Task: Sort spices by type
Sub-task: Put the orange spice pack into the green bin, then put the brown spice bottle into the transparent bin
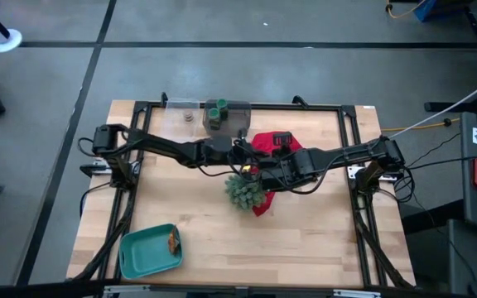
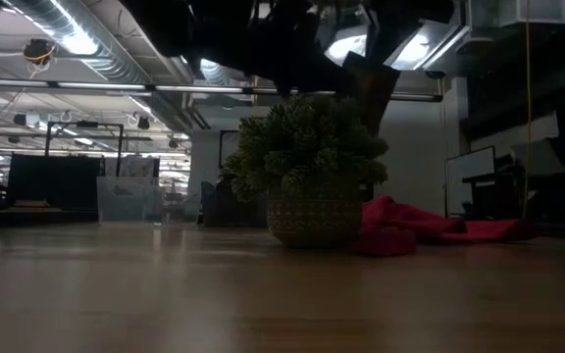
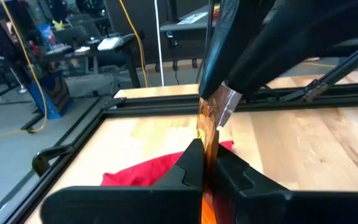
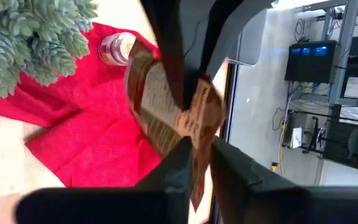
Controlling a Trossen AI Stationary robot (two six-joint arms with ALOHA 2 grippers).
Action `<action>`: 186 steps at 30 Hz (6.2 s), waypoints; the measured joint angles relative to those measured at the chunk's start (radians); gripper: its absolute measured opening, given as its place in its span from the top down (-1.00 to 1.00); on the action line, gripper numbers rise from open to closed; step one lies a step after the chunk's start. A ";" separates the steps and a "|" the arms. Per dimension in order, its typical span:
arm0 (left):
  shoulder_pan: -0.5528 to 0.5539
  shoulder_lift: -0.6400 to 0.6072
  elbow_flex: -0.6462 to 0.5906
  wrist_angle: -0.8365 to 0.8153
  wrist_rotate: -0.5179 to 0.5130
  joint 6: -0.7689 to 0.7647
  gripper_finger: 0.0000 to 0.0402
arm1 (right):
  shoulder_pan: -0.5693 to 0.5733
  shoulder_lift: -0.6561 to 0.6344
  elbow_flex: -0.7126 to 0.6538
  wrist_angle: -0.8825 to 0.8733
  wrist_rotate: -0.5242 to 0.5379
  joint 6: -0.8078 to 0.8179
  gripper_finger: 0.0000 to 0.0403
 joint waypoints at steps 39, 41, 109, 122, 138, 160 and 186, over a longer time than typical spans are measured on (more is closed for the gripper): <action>-0.644 -0.764 -0.019 -1.193 -0.085 -0.587 1.00 | 0.002 0.000 0.000 0.391 -0.425 0.061 -0.10; -0.677 -0.748 -0.019 -1.180 -0.087 -0.587 1.00 | 0.002 0.000 0.000 0.498 -0.518 0.049 -0.10; -1.307 -0.153 0.034 -1.669 -0.711 -2.013 1.00 | 0.017 0.001 0.000 0.699 -0.703 -0.154 -0.10; -1.307 -0.146 0.033 -1.602 -0.689 -1.956 0.61 | 0.017 0.001 0.000 0.703 -0.703 -0.154 -0.10; -1.307 -0.252 0.093 -1.602 -0.659 -1.843 0.33 | 0.017 0.001 0.000 0.691 -0.675 -0.154 -0.10; -0.722 -0.630 0.097 -1.671 -0.824 -1.147 0.32 | -0.179 -0.195 -0.065 0.255 -0.681 -0.227 -0.10; -0.515 -0.676 0.097 -1.621 -0.618 -1.059 0.32 | -0.825 -0.120 -0.119 0.327 -0.707 -0.415 -0.10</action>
